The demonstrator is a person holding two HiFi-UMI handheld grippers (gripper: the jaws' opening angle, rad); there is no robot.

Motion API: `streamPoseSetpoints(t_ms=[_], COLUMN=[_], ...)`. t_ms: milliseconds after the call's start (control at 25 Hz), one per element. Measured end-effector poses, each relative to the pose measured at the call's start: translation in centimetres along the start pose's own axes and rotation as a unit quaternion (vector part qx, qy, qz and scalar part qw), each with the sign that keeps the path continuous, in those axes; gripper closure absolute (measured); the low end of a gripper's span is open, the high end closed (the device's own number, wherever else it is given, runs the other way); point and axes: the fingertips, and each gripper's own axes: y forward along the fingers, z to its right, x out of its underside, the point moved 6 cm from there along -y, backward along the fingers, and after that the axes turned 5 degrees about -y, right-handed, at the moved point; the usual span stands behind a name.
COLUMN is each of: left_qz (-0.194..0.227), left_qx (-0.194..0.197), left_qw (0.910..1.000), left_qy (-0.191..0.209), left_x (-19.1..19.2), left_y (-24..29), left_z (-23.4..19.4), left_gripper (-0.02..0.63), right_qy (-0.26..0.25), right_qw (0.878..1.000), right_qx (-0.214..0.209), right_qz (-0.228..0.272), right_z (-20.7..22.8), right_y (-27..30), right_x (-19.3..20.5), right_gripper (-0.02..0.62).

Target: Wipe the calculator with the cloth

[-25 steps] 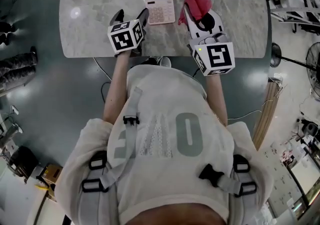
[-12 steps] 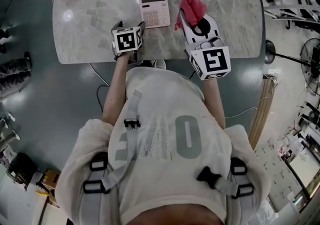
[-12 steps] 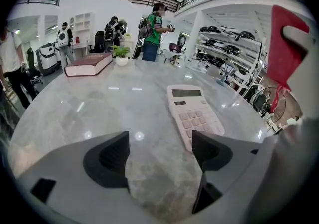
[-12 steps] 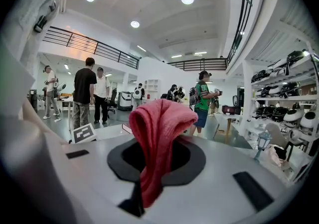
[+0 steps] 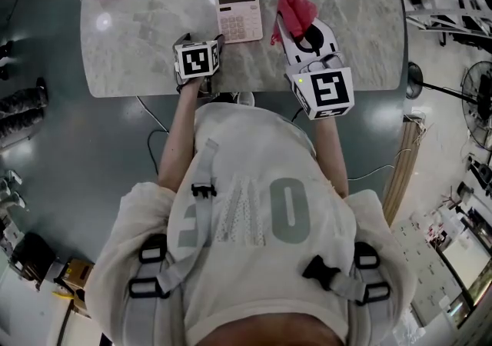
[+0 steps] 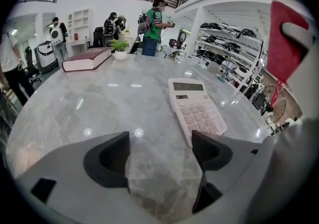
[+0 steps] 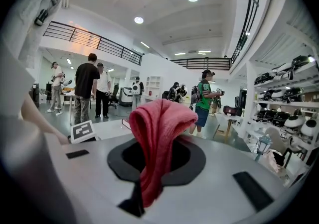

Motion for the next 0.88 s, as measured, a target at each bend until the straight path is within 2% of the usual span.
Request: streamPoseSetpoints(t_ms=[120,240,320,400,480,640,800,880], left_qz=[0.003,0.004,0.003,0.0,-0.004,-0.009,-0.016,-0.017], left_qx=[0.003,0.005,0.005,0.004,0.005,0.004,0.005,0.008], left_qw=[1.0,1.0,1.0,1.0,1.0,0.9999,0.9999,0.9998], left_qy=[0.0,0.0,0.0,0.0,0.0,0.002,0.003,0.004], left_x=[-0.1,0.0,0.0,0.0,0.0,-0.3,-0.4,-0.5], left_y=[0.1,0.1,0.1,0.2,0.4,0.2,0.5,0.7], left_z=[0.2,0.2,0.1,-0.1,-0.1,0.0,0.0,0.0], left_gripper=[0.224,0.222,0.222,0.222,0.222,0.222,0.224,0.222], right_qy=[-0.036,-0.093,-0.143,-0.201,-0.273,-0.408,-0.489,-0.512], right_qw=[0.999,0.995,0.988,0.976,0.954,0.893,0.833,0.809], right_qx=[0.002,-0.001,-0.011,-0.026,-0.042,-0.087,-0.133,-0.151], right_qz=[-0.015,-0.039,-0.059,-0.083,-0.113,-0.168,-0.222,-0.247], right_z=[1.0,1.9,2.3,2.6,2.7,2.0,0.6,-0.1], right_y=[1.0,2.8,4.5,6.5,8.7,12.2,14.7,15.5], right_x=[-0.1,-0.1,-0.1,0.2,0.7,2.2,5.3,7.0], right_gripper=[0.537,0.537,0.537,0.537,0.537,0.537,0.538,0.54])
